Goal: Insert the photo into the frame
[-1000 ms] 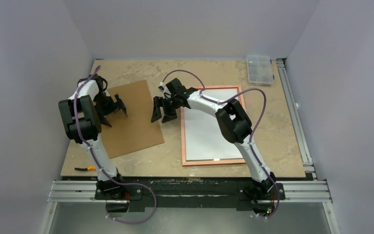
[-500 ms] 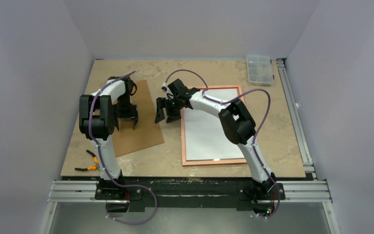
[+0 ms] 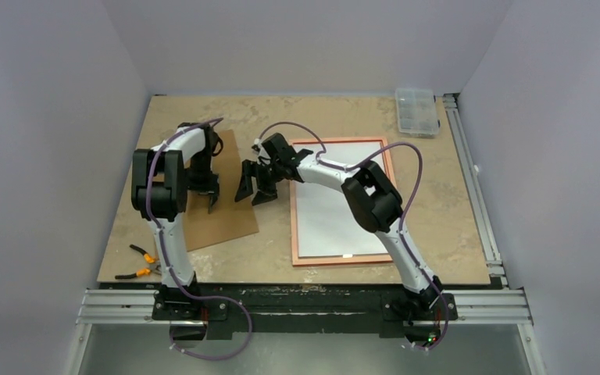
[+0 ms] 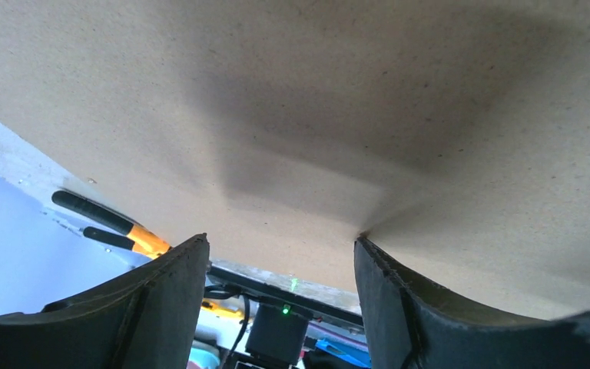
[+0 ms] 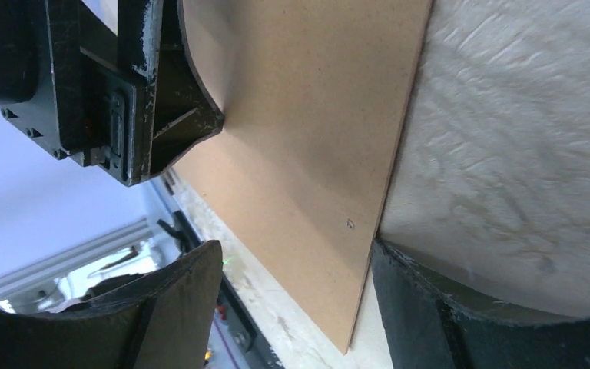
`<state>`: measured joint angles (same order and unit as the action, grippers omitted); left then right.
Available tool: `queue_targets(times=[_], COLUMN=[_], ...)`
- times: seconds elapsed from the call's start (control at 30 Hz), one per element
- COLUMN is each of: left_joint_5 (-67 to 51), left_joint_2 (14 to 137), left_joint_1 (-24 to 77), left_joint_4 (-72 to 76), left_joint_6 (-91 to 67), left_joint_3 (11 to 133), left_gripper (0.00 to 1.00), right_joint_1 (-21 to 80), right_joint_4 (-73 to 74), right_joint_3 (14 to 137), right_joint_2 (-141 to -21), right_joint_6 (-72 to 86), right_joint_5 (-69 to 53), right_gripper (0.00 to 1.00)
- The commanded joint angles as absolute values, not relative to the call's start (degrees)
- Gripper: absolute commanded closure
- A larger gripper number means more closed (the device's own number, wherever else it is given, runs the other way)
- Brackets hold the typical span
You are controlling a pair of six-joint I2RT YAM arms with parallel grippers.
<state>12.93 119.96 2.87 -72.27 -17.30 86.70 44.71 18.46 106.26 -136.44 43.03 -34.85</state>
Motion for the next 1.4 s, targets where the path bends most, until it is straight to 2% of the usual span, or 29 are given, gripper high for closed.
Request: queue_targets(times=[0.0, 0.17, 0.33, 0.83, 0.93, 1.1, 1.2, 1.27, 1.37], left_joint_5=[14.45, 13.76, 13.58, 14.16, 14.81, 12.10, 8.41, 5.31, -2.38], left_joint_2=[121.98, 122.86, 123.12, 122.04, 122.16, 111.98, 102.38, 95.44, 82.12], left_joint_1=[3.25, 3.62, 3.79, 6.93, 8.76, 8.83, 7.64, 5.95, 0.87], left_joint_4=[-72.08, -73.14, -73.56, -74.91, -76.38, -74.28, -73.04, -72.04, -68.01], left_joint_6=[-16.04, -14.76, -13.68, -11.32, -11.68, -12.63, -14.81, -17.83, -23.38], left_joint_3=[87.61, 88.42, 88.79, 92.38, 96.19, 97.30, 97.46, 96.48, 92.06], left_gripper=[0.31, 0.31, 0.31, 0.29, 0.22, 0.02, 0.00, 0.00, 0.00], right_joint_1=[45.78, 45.03, 44.41, 40.16, 39.99, 41.69, 44.70, 47.17, 51.25], right_joint_4=[3.81, -15.17, -27.83, -51.50, -41.99, -8.42, 8.16, 15.28, 18.82], right_joint_3=[99.42, 92.45, 89.25, 82.35, 82.97, 87.64, 92.52, 94.67, 95.91], right_joint_2=[-136.94, -134.49, -134.33, -129.03, -126.69, -120.91, -120.06, -120.46, -120.80], right_joint_6=[53.30, 63.17, 70.31, 82.95, 75.30, 46.37, 29.80, 24.12, 18.15], right_joint_5=[-41.39, -44.97, -47.45, -49.33, -48.24, -40.37, -31.42, -26.38, -18.91], right_gripper=[0.31, 0.32, 0.33, 0.36, 0.36, 0.37, 0.36, 0.36, 0.35])
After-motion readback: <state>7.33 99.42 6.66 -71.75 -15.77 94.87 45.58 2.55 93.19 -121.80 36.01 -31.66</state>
